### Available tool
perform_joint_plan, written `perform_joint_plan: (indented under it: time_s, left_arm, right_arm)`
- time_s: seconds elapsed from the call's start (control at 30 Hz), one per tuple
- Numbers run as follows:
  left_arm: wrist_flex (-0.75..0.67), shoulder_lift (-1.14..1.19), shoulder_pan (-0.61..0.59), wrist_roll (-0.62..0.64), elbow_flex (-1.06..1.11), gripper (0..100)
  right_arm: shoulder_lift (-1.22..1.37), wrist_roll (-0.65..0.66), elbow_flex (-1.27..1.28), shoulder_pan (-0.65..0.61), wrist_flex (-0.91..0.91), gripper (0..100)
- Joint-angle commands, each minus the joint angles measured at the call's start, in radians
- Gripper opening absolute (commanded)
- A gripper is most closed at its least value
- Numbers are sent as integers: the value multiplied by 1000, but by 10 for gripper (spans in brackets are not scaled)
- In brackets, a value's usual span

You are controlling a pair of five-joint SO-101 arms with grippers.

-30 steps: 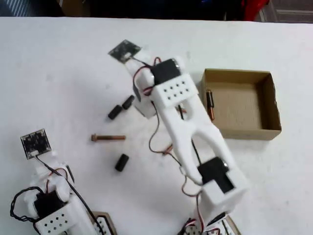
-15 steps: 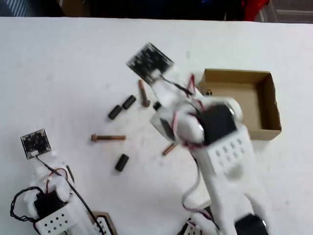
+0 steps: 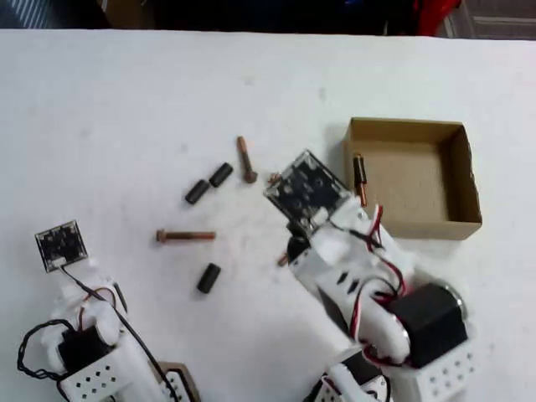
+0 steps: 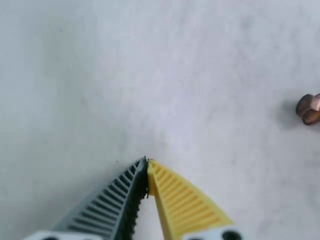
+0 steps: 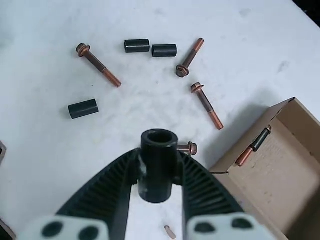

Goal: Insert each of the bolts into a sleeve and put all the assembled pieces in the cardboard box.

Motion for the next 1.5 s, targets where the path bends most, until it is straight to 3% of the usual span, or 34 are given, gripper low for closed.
perform_joint_plan:
  time_s: [0.0,0.5,0.8,1.13,1.47]
  left_arm:
    - [6,-7,-2,0,-2,20]
    - [3,-7,-2,-6,-2,20]
    - [-163,-7,2,-2,-2,20]
    - [-164,-7,268,-2,-2,20]
    - [-163,-7,421,-2,-2,20]
  right_arm:
    - [-85,-2,52,12,-47,17]
    - [-504,-2,485,12,-321,17]
    - [-536,-51,657,12,-504,16]
    - [-536,-100,632,113,-486,16]
    - [-677,-100,609,119,-447,16]
